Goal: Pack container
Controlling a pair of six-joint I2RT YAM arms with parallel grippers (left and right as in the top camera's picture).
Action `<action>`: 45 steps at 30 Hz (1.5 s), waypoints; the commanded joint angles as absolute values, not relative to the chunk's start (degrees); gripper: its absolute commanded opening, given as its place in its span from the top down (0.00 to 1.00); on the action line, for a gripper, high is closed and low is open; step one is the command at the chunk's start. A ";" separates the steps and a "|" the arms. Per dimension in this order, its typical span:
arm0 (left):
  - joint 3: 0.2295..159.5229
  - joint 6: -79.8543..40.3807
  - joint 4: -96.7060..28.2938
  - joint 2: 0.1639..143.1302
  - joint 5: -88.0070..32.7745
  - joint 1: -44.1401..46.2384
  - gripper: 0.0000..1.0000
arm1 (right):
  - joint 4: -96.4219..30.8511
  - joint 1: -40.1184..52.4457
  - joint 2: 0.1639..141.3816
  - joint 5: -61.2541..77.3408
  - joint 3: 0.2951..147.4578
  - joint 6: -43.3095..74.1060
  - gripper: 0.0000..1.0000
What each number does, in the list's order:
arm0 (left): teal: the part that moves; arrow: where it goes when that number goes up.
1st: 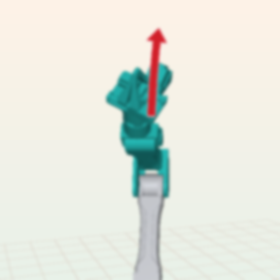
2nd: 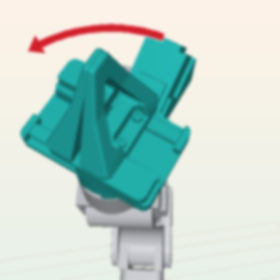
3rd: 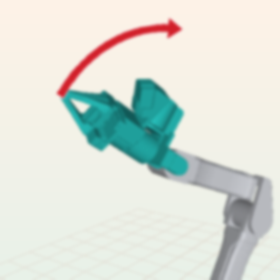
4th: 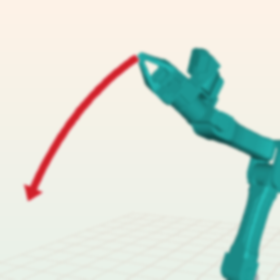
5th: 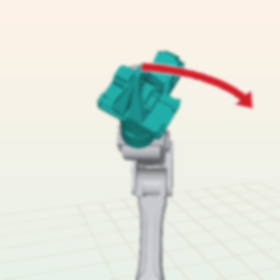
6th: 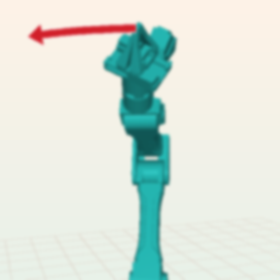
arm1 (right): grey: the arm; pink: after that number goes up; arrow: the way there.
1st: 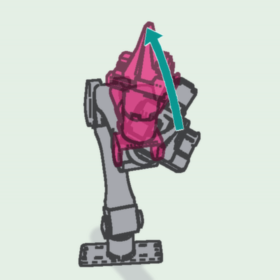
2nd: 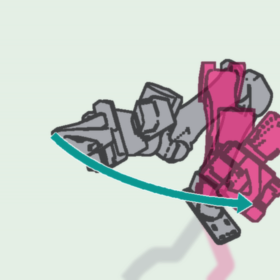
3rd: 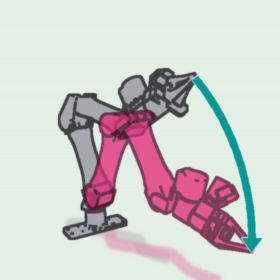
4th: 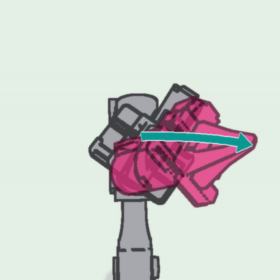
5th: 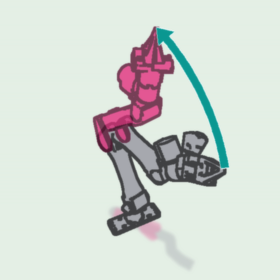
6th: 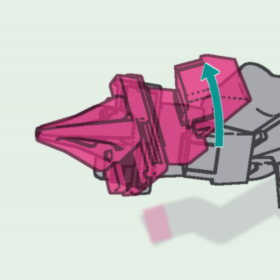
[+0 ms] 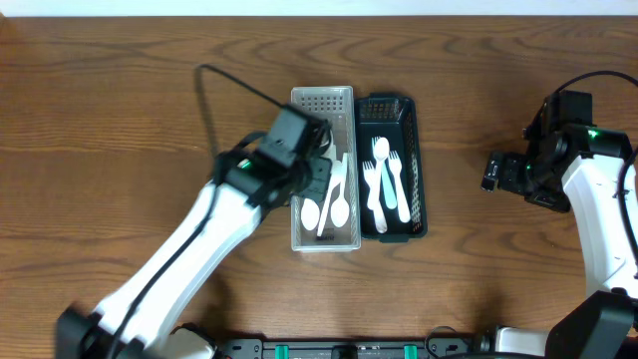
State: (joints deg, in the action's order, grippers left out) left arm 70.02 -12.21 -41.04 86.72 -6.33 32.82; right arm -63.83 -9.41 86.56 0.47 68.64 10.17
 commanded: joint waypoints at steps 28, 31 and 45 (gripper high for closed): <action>73.80 -8.60 -34.52 79.81 15.11 21.06 0.02 | -43.27 -1.45 83.64 0.89 72.40 5.06 0.01; 73.80 -8.60 -32.53 79.66 15.11 13.82 0.02 | -32.86 2.02 83.57 0.91 72.40 5.08 0.01; 71.94 -7.92 -34.87 75.31 15.11 4.73 0.02 | -30.76 3.86 74.94 -9.30 72.01 0.08 0.01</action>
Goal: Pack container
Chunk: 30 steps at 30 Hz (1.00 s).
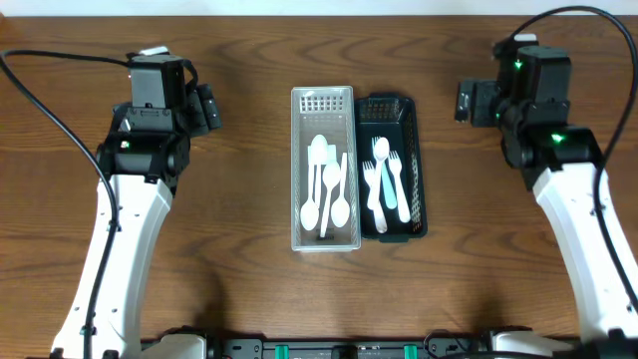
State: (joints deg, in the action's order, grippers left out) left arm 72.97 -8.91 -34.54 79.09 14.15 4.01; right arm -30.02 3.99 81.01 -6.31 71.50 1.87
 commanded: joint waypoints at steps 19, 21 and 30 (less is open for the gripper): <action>39.68 -8.16 -40.80 21.23 15.77 18.35 0.02 | -53.36 10.94 19.20 -14.59 40.38 8.32 0.01; 38.46 -8.16 -43.77 17.69 15.75 18.35 0.02 | -53.10 10.90 15.03 -14.59 38.15 8.29 0.01; 38.09 -8.16 -56.64 15.59 15.73 18.35 0.02 | -57.78 10.90 11.94 -14.13 36.73 8.27 0.01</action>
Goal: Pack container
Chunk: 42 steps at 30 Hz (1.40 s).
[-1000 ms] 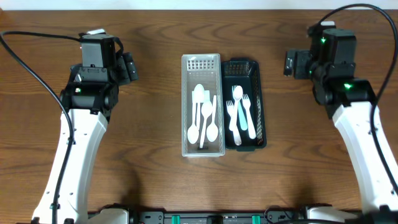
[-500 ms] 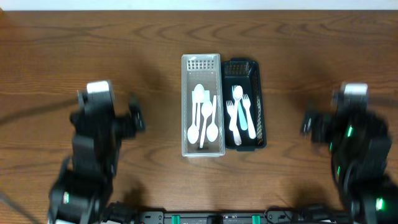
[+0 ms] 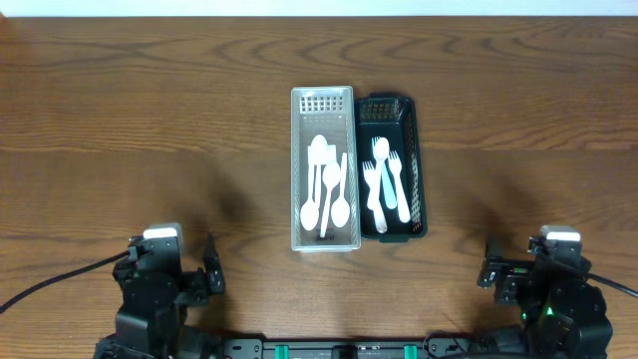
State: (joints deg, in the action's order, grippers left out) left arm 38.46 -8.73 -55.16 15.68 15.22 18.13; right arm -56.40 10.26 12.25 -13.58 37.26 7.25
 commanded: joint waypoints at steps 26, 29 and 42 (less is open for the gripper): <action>38.09 -8.16 -59.59 15.59 15.73 18.35 0.02 | -59.29 10.02 4.23 -11.94 35.70 7.99 0.01; 38.09 -8.16 -59.59 15.59 15.73 18.35 0.02 | -52.99 9.39 0.30 -10.57 31.44 5.67 0.01; 38.09 -8.16 -59.59 15.59 15.73 18.35 0.02 | 1.06 9.28 0.27 -8.73 4.01 -12.19 0.01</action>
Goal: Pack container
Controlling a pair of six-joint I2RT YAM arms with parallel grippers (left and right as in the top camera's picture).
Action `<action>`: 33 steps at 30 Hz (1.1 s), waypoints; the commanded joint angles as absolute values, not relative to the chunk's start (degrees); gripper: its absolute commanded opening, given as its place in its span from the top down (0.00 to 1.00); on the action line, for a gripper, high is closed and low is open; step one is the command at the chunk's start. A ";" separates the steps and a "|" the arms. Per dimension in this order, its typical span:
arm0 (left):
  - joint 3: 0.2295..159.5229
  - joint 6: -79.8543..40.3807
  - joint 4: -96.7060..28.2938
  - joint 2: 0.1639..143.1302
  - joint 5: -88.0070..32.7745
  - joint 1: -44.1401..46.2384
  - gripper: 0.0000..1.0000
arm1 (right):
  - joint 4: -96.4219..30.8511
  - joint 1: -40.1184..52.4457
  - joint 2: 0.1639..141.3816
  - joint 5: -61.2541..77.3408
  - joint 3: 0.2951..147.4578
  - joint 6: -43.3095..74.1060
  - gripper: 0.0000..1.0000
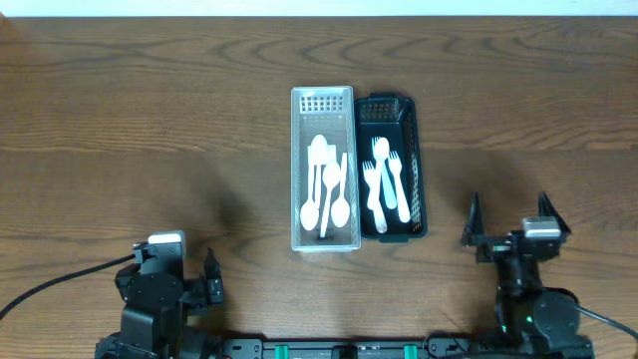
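Note:
A clear white basket (323, 100) in the middle of the table holds white plastic spoons (340, 210) and a knife. Touching its right side, a dark basket (417, 165) holds white forks (401, 189), a spoon and a pale blue fork. My left gripper (212, 282) is folded back at the front left edge and seen edge-on, so its state does not show. At the front right edge, my right gripper (511, 224) has its fingers spread wide apart and holds nothing. Both grippers are far from the baskets.
Bare brown wood surrounds the two baskets on all sides. A black cable (60, 282) runs from the left arm off the left edge. The arm bases sit along the front edge.
The right gripper now shows both fingers spread wide, pointing toward the baskets; before, it was seen edge-on slightly lower. The left arm has sunk slightly. The baskets and cutlery are unchanged.
First my left gripper was down in the white basket among the spoons, with the right arm off to the right. Then both arms stood at the far sides, and the basket showed another spoon near its middle. After that both arms were folded at the front edge, where they stay.

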State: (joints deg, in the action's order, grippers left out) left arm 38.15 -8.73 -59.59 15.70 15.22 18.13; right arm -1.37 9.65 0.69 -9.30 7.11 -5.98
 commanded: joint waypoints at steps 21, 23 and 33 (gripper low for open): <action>38.09 -8.16 -59.59 15.59 15.73 18.35 0.02 | -3.79 8.16 0.34 -5.08 0.32 -12.71 0.01; 38.09 -8.16 -59.59 15.59 15.73 18.35 0.02 | -3.79 8.16 0.34 -5.08 0.32 -12.71 0.01; 38.09 -8.16 -59.59 15.59 15.73 18.35 0.02 | -3.79 8.16 0.34 -5.08 0.32 -12.71 0.01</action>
